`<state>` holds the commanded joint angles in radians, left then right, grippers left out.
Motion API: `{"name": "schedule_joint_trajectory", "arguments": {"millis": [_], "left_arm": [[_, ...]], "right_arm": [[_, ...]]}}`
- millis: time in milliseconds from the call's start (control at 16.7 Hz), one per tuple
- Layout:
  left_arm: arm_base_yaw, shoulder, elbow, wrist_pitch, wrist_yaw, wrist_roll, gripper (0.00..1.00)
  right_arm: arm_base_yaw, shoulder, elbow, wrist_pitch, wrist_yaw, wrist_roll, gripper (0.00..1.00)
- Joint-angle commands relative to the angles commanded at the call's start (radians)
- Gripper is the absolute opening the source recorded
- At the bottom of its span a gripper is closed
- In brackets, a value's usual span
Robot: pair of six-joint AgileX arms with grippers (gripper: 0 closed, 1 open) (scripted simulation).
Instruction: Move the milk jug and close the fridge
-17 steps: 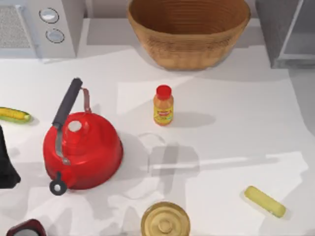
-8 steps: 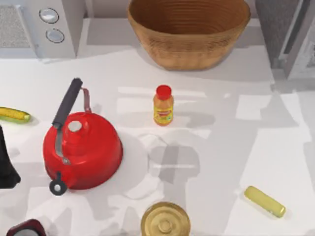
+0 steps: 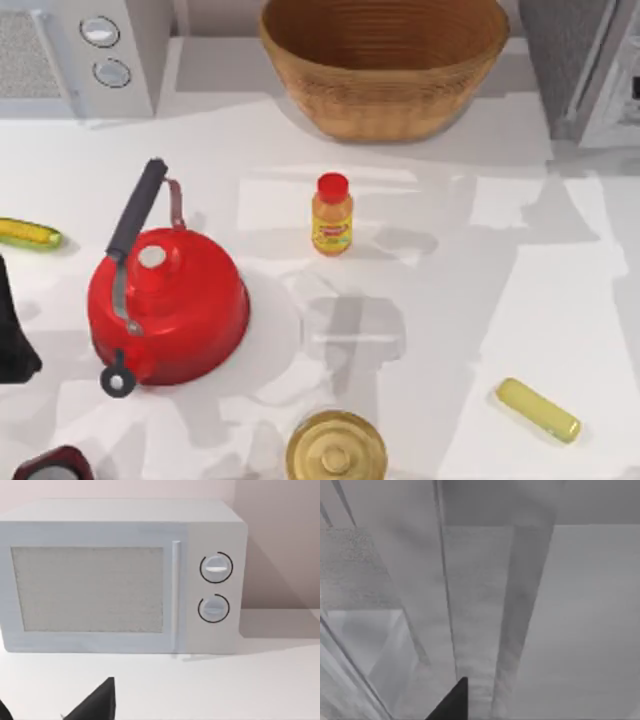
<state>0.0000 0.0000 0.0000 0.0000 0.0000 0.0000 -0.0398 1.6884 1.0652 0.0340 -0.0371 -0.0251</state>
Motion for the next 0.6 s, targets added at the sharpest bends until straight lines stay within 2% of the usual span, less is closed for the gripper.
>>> {"name": "schedule_joint_trajectory", "arguments": {"millis": [360, 600], "left_arm": [[0.0, 0.0, 0.0, 0.0, 0.0, 0.0, 1.0], [0.0, 0.0, 0.0, 0.0, 0.0, 0.0, 1.0]], "right_arm": [[-0.002, 0.221, 0.288, -0.057, 0.01, 0.0, 1.0], [0.0, 0.296, 0.379, -0.079, 0.01, 0.003, 1.0]]}}
